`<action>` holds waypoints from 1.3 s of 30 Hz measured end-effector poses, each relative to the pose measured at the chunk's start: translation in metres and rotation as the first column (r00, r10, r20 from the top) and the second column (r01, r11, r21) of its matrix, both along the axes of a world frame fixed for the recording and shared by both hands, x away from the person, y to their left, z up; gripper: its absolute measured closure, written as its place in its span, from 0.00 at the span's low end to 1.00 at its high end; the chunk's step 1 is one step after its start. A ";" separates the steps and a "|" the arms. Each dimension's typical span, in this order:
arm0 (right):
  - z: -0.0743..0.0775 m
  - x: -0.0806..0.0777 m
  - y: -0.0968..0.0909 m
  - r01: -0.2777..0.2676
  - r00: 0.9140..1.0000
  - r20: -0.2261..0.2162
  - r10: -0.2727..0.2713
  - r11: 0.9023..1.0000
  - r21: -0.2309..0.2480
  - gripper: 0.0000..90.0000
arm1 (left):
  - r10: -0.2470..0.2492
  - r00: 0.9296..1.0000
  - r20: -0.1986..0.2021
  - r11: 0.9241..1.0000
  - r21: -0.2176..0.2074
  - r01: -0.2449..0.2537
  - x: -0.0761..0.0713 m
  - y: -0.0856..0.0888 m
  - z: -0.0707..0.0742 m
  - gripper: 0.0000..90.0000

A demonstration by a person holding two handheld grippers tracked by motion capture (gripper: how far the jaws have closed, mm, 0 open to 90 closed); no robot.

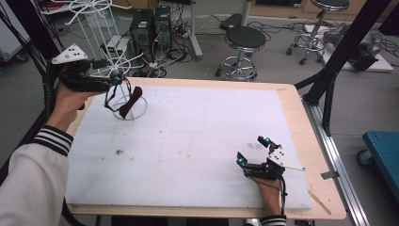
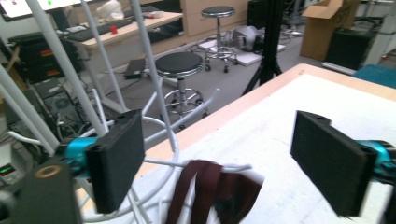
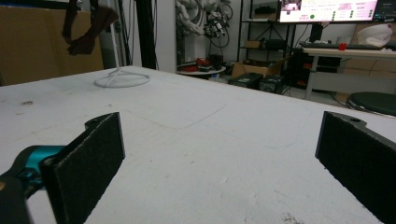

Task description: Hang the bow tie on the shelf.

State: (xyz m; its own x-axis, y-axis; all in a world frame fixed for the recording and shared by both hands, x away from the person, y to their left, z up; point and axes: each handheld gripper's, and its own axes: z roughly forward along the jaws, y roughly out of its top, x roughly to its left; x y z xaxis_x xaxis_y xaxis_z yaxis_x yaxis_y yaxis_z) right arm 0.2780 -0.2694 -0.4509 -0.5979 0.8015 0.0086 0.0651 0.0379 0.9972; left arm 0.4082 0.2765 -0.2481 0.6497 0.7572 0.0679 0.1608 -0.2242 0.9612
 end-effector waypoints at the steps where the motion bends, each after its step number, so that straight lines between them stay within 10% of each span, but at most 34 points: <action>1: 0.000 0.000 0.000 0.000 1.000 -0.001 0.000 1.000 -0.001 0.01 | -0.006 1.000 0.008 1.000 0.002 0.006 -0.001 0.000 0.000 0.19; 21: 0.000 -0.001 0.000 0.000 1.000 -0.001 0.000 1.000 0.007 0.01 | -0.087 0.993 0.079 0.995 -0.043 0.091 -0.032 0.000 0.008 0.02; 39: -0.001 -0.002 0.000 0.014 1.000 0.011 -0.014 1.000 0.003 0.01 | -0.113 0.982 0.150 0.986 -0.106 0.129 -0.107 0.024 -0.056 0.02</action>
State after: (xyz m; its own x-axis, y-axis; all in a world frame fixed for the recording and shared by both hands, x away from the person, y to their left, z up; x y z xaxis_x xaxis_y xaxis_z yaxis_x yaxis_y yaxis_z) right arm 0.2762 -0.2697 -0.4514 -0.5866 0.8099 0.0041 0.0544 0.0343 0.9979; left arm 0.3009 0.3001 -0.3042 0.7268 0.6818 0.0838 -0.0016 -0.1204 0.9927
